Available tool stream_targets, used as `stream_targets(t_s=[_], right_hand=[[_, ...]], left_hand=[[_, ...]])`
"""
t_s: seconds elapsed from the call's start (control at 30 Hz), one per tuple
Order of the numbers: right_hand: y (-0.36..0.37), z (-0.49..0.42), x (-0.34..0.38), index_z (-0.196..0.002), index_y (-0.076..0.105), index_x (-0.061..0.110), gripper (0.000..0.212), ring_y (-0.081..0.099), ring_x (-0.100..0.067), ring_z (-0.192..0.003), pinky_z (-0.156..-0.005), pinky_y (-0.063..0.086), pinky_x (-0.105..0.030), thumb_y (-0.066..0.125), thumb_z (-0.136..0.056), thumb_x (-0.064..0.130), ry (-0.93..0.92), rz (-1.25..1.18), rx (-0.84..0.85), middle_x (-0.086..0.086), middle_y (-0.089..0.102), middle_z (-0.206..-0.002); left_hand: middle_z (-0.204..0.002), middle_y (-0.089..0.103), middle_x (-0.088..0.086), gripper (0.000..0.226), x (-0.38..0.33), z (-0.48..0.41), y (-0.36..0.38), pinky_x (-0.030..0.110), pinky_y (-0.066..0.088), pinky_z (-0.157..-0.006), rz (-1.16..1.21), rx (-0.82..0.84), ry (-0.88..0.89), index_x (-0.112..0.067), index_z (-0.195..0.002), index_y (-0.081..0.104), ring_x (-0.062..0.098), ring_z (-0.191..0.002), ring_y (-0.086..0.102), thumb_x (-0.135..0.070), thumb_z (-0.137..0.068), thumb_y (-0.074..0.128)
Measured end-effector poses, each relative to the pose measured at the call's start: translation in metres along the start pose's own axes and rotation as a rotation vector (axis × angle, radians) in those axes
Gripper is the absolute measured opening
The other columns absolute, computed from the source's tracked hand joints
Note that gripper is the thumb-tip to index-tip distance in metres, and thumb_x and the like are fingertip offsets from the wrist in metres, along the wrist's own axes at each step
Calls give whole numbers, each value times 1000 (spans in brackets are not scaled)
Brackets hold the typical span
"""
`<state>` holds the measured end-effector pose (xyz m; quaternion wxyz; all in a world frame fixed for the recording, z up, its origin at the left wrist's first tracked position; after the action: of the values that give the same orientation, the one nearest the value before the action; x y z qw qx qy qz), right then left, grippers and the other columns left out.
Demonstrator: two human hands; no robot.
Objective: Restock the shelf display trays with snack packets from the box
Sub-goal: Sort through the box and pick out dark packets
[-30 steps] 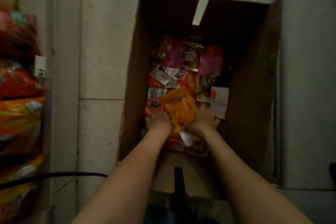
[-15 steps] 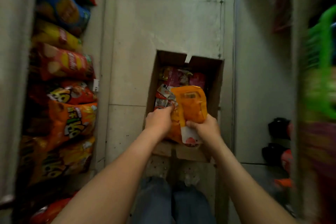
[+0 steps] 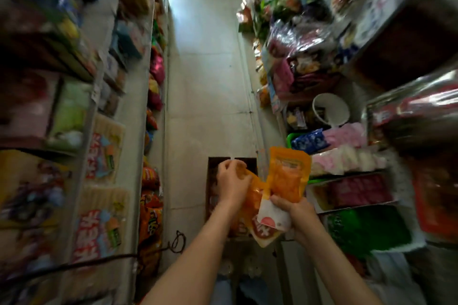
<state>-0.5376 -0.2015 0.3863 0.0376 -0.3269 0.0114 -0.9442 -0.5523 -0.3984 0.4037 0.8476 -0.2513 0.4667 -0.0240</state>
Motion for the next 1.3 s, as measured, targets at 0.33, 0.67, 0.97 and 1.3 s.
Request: stream_targets(t_s=[0.33, 0.67, 0.97, 1.3], right_hand=[[-56, 161, 31, -110, 60, 0, 28, 65, -39, -92, -73, 54, -49, 64, -82, -1, -215, -624, -108, -21, 68, -103], [-117, 244, 35, -111, 63, 5, 23, 69, -35, -91, -73, 58, -45, 60, -89, 7, -446, -702, -147, -13, 72, -102], [-181, 298, 21, -114, 60, 21, 27, 66, -22, -92, -76, 55, -40, 67, -88, 15, -575, -425, -414, -2, 69, -104], [-207, 351, 70, -124, 56, 14, 30, 62, -22, -88, -71, 46, -29, 51, -96, 8, -753, -109, -737, -5, 65, -105]], left_hand=[[-127, 63, 15, 70, -76, 152, 34, 48, 49, -96, 703, 702, -362, -13, -137, 49, 33, -114, 62, -54, -82, 59], [-115, 67, 22, 39, -138, 214, 59, 46, 54, -84, 706, 771, -146, -5, -123, 58, 39, -104, 65, -30, -94, 57], [-96, 72, 21, 26, -144, 252, 66, 46, 58, -75, 623, 610, -107, -3, -108, 60, 35, -82, 70, -23, -90, 64], [-102, 71, 22, 28, -178, 242, 60, 49, 57, -82, 533, 717, -65, -5, -113, 56, 38, -90, 69, -21, -91, 64]])
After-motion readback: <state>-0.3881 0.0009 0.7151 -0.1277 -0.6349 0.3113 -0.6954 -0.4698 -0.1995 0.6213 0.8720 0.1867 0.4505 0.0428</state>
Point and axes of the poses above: each hand's wrist, its own z-axis away from the middle knuckle, its own y-axis out of the palm, x = y × z, the point moved 8 cm from there along -z, towards the middle knuckle
